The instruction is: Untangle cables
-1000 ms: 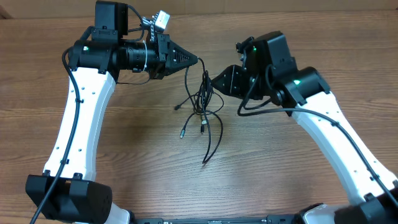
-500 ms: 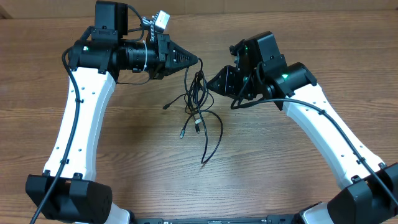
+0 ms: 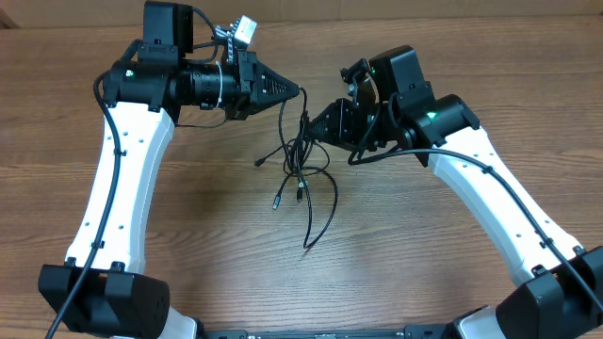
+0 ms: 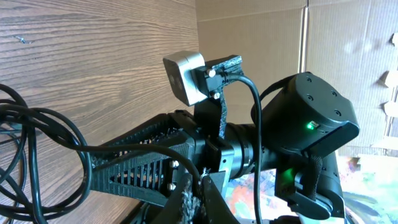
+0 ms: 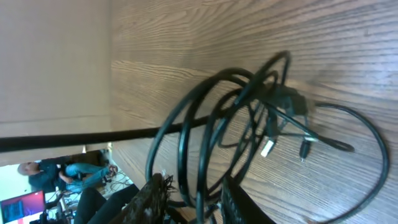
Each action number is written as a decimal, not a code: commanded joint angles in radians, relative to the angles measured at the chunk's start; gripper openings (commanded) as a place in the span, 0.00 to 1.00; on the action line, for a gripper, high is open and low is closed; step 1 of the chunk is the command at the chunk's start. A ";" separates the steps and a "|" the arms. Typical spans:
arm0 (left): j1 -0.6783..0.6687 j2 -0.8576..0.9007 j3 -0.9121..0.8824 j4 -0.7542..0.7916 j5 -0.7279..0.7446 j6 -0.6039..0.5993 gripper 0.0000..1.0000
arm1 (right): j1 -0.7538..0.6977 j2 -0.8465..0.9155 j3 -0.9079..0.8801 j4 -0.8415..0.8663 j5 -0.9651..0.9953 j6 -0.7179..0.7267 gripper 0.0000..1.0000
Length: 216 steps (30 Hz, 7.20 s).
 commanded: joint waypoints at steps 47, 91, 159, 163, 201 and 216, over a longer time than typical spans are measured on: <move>0.056 -0.035 0.014 -0.365 -1.374 -0.219 0.04 | -0.254 -0.121 0.046 -0.206 0.496 0.137 0.04; -0.048 -0.036 0.014 -0.125 -0.019 0.387 0.04 | 0.019 0.063 0.035 -0.078 0.148 0.060 0.41; -0.055 -0.035 0.014 -0.252 -0.505 0.256 0.04 | 0.177 0.139 0.063 -0.053 0.245 -0.046 0.34; -0.055 -0.035 0.014 -0.252 -0.505 0.256 0.04 | 0.185 0.154 0.063 -0.036 0.246 -0.046 0.34; -0.055 -0.035 0.014 -0.260 -0.489 0.252 0.04 | 0.196 0.209 0.015 0.054 0.359 -0.047 0.09; -0.052 -0.035 0.007 -0.383 -1.126 0.048 0.04 | 0.102 -0.015 0.052 0.045 0.359 -0.046 0.04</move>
